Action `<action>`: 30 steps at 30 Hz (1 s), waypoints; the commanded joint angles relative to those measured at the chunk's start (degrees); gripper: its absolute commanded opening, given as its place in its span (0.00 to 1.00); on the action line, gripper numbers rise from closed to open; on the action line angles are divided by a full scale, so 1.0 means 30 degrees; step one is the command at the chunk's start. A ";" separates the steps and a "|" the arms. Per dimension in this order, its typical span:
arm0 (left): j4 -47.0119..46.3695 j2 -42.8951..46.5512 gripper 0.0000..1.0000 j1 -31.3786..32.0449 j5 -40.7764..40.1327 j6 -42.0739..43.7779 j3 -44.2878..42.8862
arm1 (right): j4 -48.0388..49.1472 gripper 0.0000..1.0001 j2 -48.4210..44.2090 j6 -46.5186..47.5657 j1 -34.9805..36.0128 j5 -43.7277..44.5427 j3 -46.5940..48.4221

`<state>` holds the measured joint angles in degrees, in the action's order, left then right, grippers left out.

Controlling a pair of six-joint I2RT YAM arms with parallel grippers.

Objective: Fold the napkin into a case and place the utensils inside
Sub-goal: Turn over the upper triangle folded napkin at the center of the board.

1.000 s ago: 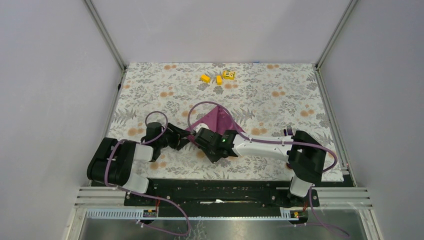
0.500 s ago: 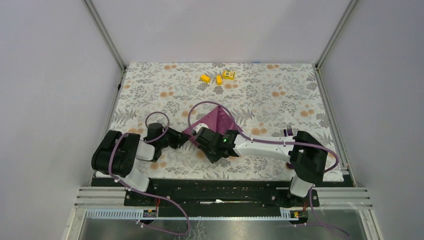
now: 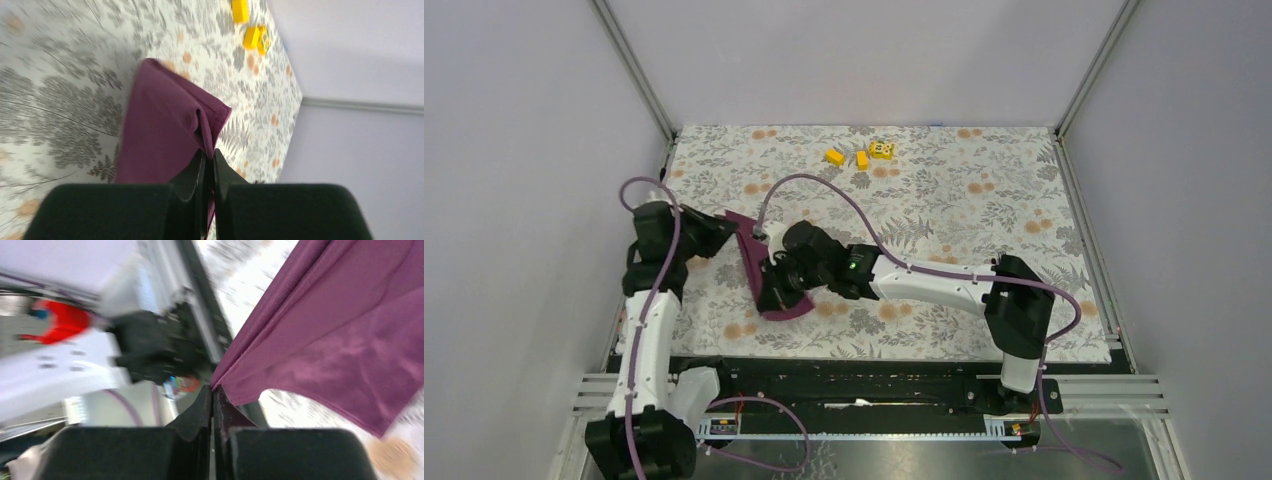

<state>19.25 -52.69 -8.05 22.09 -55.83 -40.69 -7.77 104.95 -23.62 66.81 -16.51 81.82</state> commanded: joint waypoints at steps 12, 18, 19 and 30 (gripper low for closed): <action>0.2837 -0.7977 0.00 0.5893 -0.7174 0.5145 -0.6922 | 2.1552 0.00 0.3082 -1.3906 -0.3285 -1.0018 -0.8095; -0.0666 -1.3612 0.00 0.8192 -0.8678 0.4259 -0.6873 | 2.1976 0.00 0.3839 -1.1862 -0.5396 -1.0584 -1.2339; -0.1137 -1.4280 0.00 0.8401 -0.8512 0.3972 -0.6911 | 2.1811 0.00 0.3848 -1.1426 -0.5672 -1.0591 -1.2945; -0.3421 -1.7606 0.04 1.0320 -0.7011 0.3498 -0.7729 | 2.0295 0.00 0.2855 -0.9897 -0.7396 -0.9955 -1.5980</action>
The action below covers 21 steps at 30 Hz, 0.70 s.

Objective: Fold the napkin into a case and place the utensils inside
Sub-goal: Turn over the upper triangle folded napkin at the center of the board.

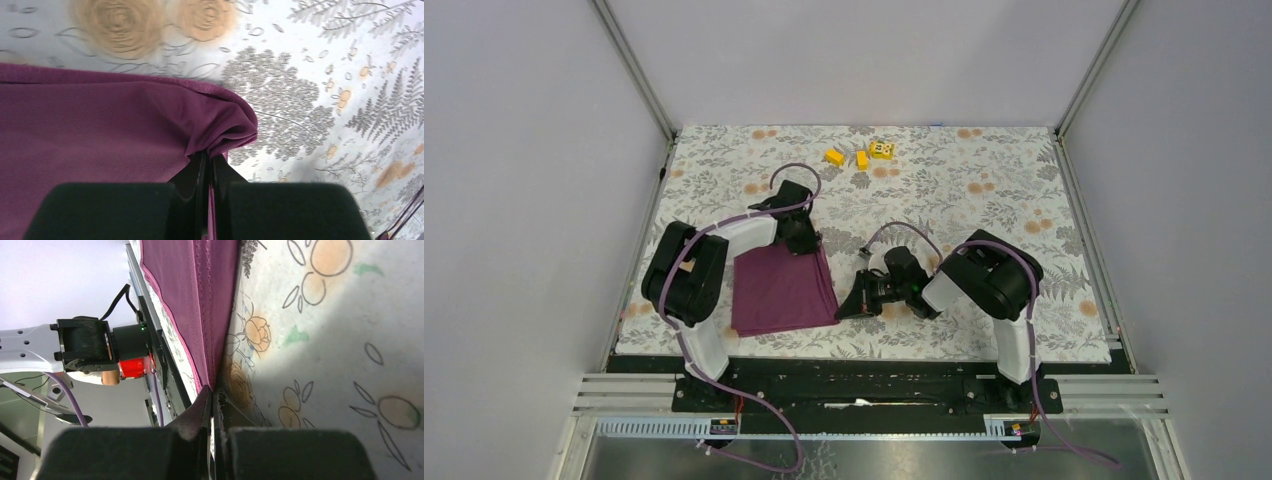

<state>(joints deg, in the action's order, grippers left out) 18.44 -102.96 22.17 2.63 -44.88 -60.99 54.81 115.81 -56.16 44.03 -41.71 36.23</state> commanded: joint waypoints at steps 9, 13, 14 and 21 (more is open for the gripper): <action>-0.2026 0.2496 0.67 0.0664 0.1669 0.0972 -0.0976 | -1.0398 0.37 -0.4121 0.4714 0.0060 0.2359 0.0603; -0.1011 0.5813 0.80 0.0665 0.2964 0.1694 0.0480 | -1.3785 0.53 -0.4986 0.6162 0.0061 0.4099 0.1498; -0.0648 0.6567 0.81 0.0665 0.3023 0.1851 0.0982 | -1.3973 0.54 -0.4965 0.6245 0.0060 0.4102 0.1665; 0.1446 1.1212 0.82 0.0637 0.2642 0.2095 0.4557 | -1.4370 0.54 -0.3769 0.5726 0.0635 0.4097 0.3283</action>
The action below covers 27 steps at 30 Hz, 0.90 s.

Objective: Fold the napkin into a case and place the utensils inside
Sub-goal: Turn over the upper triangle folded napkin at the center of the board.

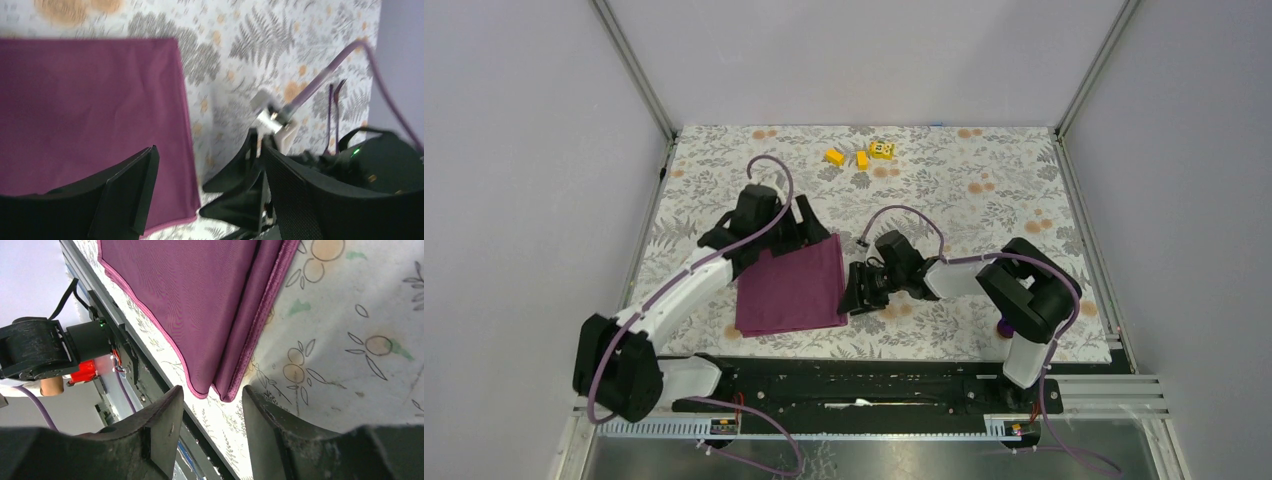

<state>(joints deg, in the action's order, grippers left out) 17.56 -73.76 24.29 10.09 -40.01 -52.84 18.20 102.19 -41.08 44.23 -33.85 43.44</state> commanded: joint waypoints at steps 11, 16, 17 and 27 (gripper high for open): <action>0.1922 0.4374 0.80 -0.0071 0.1237 -0.0344 0.4261 | -0.6906 0.46 0.1083 0.1563 0.2408 0.5250 0.2981; 0.2268 0.4901 0.79 -0.0071 0.0824 -0.0295 0.4136 | -0.7325 0.26 0.0633 0.1565 0.2458 0.5382 0.2958; 0.2416 0.5041 0.80 -0.0071 0.0691 -0.0247 0.4045 | -0.7376 0.22 0.0516 0.1605 0.2437 0.5370 0.2857; 0.2495 0.5151 0.80 -0.0071 0.0634 -0.0025 0.3678 | -0.8983 0.00 -0.1169 0.4651 -0.0064 0.2881 0.1134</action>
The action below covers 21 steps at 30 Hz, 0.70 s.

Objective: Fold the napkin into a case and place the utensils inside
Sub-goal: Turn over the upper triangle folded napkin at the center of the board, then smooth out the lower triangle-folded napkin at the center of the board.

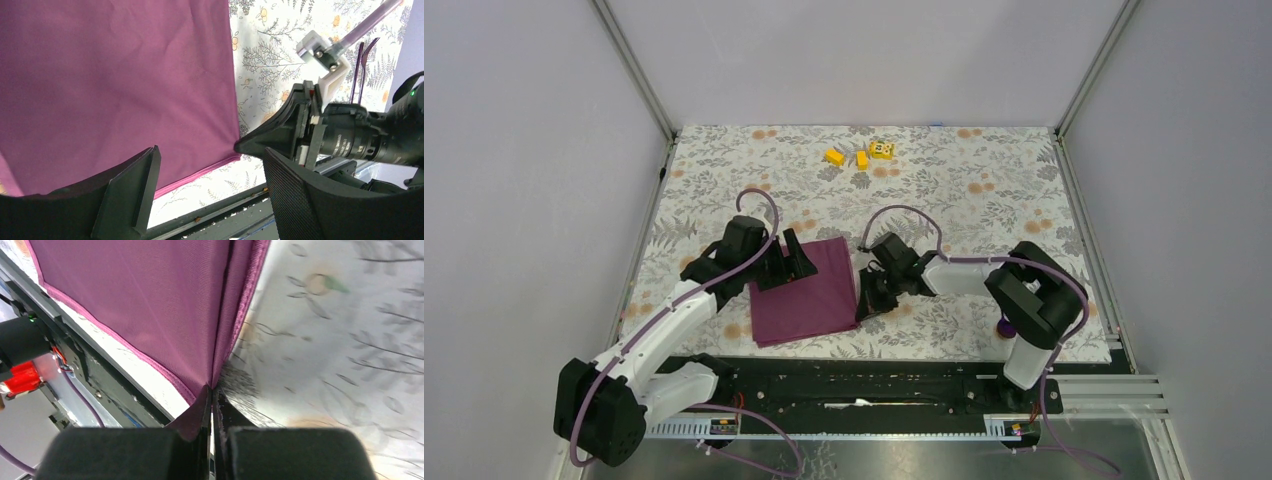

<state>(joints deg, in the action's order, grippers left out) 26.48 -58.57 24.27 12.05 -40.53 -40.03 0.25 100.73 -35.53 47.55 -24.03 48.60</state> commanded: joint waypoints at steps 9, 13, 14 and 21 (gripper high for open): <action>-0.1647 -0.1308 0.80 -0.0212 -0.0257 -0.0326 -0.0575 | -0.8712 0.32 -0.3036 0.5253 -0.5413 0.2551 0.0047; -0.2779 -0.2392 0.79 -0.0689 0.0278 -0.0747 -0.0671 | -0.9161 0.52 -0.3425 0.5530 -0.5407 0.3521 0.2828; -0.2936 -0.2718 0.77 -0.0837 0.0309 -0.0781 -0.0749 | -0.8880 0.55 -0.3180 0.5670 -0.5393 0.3212 0.3592; -0.4349 -0.4003 0.56 -0.3541 0.0702 -0.0980 -0.0054 | -0.5023 0.49 0.2222 0.4084 -0.5399 -0.2268 0.9768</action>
<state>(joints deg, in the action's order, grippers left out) 19.20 -69.67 17.87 13.23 -42.92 -40.14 -21.76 99.61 -20.47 31.03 -21.65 70.22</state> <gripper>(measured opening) 0.632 0.565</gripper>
